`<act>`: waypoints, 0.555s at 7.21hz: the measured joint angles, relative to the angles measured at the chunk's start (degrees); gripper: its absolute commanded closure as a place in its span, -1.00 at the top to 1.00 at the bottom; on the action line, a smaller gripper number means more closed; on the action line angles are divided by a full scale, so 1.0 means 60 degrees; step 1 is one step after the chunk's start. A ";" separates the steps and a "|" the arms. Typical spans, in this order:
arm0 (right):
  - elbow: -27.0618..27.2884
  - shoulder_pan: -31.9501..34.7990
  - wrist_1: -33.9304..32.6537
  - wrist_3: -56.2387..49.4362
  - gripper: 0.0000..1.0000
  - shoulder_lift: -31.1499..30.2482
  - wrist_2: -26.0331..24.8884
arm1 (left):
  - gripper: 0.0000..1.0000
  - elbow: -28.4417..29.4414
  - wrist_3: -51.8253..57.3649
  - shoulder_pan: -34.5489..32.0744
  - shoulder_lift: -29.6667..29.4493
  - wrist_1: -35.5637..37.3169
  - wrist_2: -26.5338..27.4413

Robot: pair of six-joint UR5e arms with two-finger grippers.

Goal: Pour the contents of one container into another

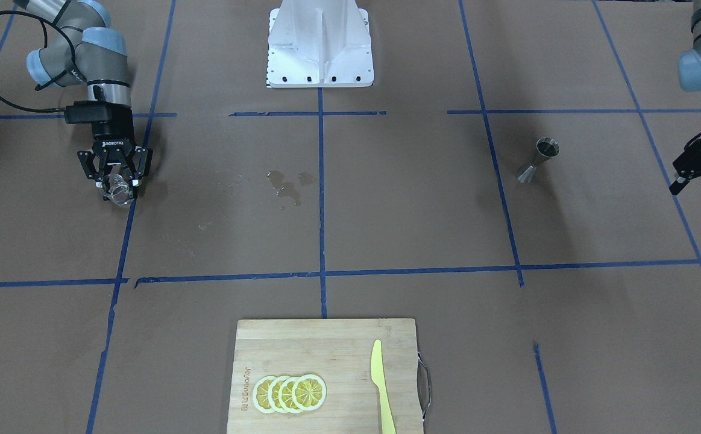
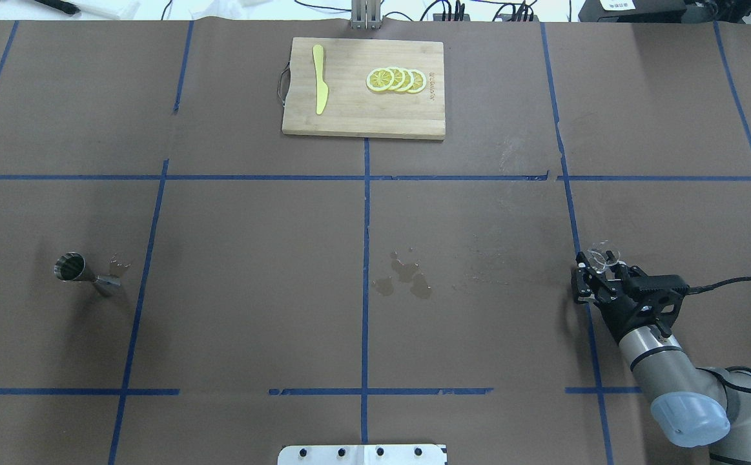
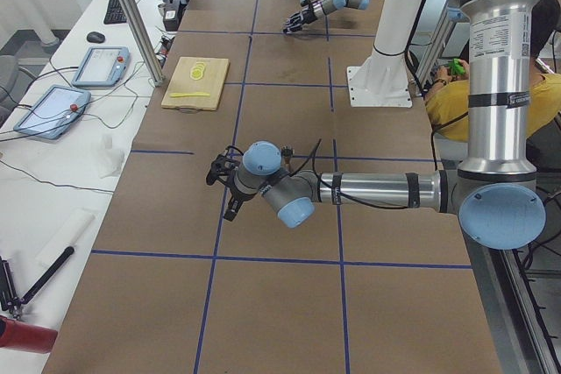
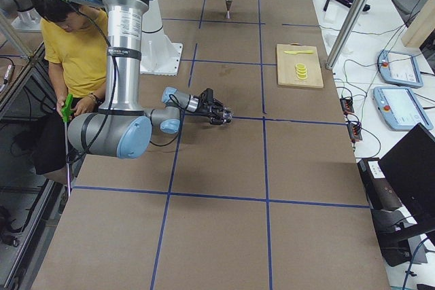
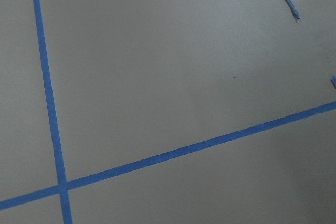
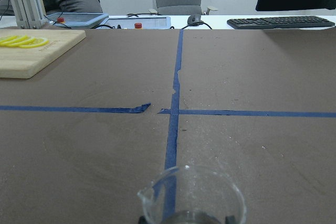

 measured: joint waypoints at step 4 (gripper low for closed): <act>0.0004 0.0000 0.0002 0.0010 0.46 0.0000 0.0024 | 1.00 -0.0013 0.0000 0.0000 -0.0013 0.0000 0.0017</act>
